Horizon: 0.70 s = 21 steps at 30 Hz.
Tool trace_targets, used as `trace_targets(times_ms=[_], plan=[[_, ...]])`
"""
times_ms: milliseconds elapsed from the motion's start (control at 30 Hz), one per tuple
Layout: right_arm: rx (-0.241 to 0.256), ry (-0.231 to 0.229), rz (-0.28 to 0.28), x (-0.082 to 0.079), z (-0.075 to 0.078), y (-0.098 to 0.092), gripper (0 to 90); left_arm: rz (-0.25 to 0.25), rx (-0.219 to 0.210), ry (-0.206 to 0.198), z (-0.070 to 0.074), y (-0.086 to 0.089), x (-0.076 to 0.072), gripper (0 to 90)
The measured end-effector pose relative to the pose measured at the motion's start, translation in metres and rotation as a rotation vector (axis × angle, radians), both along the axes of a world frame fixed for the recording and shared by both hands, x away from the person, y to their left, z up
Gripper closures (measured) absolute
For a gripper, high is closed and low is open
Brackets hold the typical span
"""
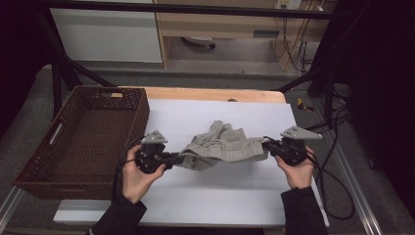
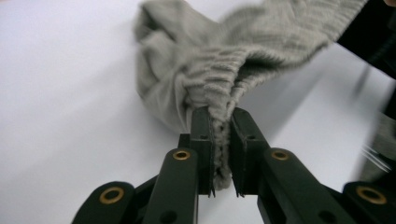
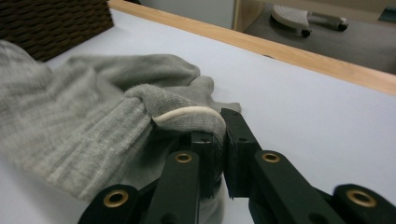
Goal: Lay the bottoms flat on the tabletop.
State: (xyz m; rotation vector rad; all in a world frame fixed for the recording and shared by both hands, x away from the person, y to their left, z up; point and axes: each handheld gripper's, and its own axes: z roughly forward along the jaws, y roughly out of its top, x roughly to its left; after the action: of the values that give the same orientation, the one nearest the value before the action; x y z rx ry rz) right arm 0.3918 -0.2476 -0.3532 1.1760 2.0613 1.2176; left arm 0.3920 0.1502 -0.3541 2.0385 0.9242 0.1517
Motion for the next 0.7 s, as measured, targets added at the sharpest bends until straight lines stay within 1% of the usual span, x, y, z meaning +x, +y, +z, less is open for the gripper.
trace_targets(times_ms=[33, 100, 167, 200, 233, 267, 300, 333, 367, 400, 433, 467, 567, 600, 667, 700], plan=[[0.002, 0.002, -0.008, 0.012, -0.006, 0.002, 83.2, 0.018, 0.000, 0.019, -0.005, -0.001, 0.011, 81.3], [-0.005, 0.008, -0.035, 0.034, -0.019, 0.006, 83.1, 0.058, -0.012, 0.039, -0.017, 0.000, 0.032, 81.6], [-0.012, 0.016, -0.072, 0.054, -0.033, 0.009, 83.1, 0.105, -0.031, 0.049, -0.027, 0.002, 0.049, 81.8], [-0.017, 0.030, -0.090, 0.061, -0.039, 0.010, 83.0, 0.128, -0.045, 0.047, -0.032, 0.003, 0.058, 81.7], [-0.029, 0.039, -0.115, 0.070, -0.047, 0.011, 82.8, 0.143, -0.063, 0.045, -0.036, 0.004, 0.063, 81.6], [-0.043, 0.049, -0.133, 0.075, -0.052, 0.011, 82.1, 0.153, -0.074, 0.041, -0.040, 0.004, 0.067, 80.5], [-0.064, 0.057, -0.152, 0.080, -0.058, 0.011, 80.5, 0.170, -0.078, 0.036, -0.042, 0.005, 0.070, 76.6], [-0.087, 0.073, -0.171, 0.083, -0.062, 0.012, 78.3, 0.182, -0.073, 0.038, -0.042, 0.005, 0.070, 70.3], [-0.112, 0.080, -0.185, 0.085, -0.067, 0.012, 75.1, 0.181, -0.065, 0.036, -0.042, 0.005, 0.069, 64.4], [-0.125, 0.088, -0.191, 0.086, -0.070, 0.012, 72.5, 0.182, -0.063, 0.028, -0.041, 0.006, 0.066, 57.5], [-0.127, 0.089, -0.193, 0.085, -0.071, 0.011, 70.0, 0.180, -0.060, 0.021, -0.040, 0.006, 0.061, 49.1], [-0.125, 0.083, -0.187, 0.082, -0.071, 0.010, 67.9, 0.173, -0.057, 0.014, -0.040, 0.008, 0.056, 42.5], [-0.115, 0.056, -0.174, 0.070, -0.063, 0.005, 58.7, 0.139, -0.048, 0.022, -0.041, 0.011, 0.041, 27.5], [-0.106, 0.049, -0.162, 0.065, -0.059, 0.004, 56.8, 0.128, -0.050, 0.022, -0.043, 0.012, 0.036, 25.0], [-0.080, 0.024, -0.141, 0.053, -0.051, 0.000, 51.5, 0.112, -0.043, 0.004, -0.049, 0.011, 0.025, 21.3], [-0.059, 0.020, -0.129, 0.048, -0.048, -0.001, 49.4, 0.101, -0.042, 0.009, -0.053, 0.010, 0.021, 18.9]])
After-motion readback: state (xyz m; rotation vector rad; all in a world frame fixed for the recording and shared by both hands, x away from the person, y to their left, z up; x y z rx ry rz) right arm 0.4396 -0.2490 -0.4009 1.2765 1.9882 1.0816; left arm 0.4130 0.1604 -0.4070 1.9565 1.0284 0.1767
